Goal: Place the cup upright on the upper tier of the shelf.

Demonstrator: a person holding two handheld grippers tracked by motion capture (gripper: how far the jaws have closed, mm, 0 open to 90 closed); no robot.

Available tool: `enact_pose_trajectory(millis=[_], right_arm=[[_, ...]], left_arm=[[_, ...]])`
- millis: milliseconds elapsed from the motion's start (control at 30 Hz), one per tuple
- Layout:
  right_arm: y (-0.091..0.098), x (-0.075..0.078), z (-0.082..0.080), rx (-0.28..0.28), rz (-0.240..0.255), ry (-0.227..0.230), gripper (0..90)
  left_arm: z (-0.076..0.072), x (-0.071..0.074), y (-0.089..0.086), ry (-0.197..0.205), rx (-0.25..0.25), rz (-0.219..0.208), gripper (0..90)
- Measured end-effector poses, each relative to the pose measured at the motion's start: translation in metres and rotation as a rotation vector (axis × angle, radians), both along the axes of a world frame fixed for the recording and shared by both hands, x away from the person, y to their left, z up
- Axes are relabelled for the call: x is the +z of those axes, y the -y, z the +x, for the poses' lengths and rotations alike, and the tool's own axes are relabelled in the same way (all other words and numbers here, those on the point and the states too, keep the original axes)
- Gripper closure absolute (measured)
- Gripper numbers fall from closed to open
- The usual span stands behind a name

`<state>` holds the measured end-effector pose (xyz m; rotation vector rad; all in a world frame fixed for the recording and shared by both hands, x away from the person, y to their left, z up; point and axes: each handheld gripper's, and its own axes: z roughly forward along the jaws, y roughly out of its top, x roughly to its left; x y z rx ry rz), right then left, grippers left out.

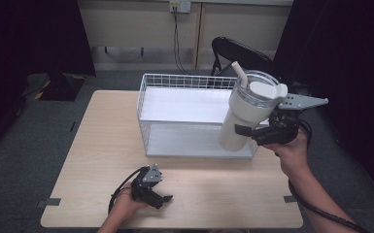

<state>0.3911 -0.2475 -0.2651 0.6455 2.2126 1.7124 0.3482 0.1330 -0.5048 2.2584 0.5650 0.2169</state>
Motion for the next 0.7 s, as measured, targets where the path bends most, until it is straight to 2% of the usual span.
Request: enact_pose_trajectory(millis=[300,700], right_arm=[[-0.004,0.011,0.005,0.008,0.011,-0.007,9.6],[-0.003,0.028,0.013,-0.023,0.019,-0.006,9.6]], left_arm=[[0.000,0.000,0.000,0.002,-0.003,0.005,6.4],[0.000,0.000,0.000,0.001,-0.004,0.005,6.4]])
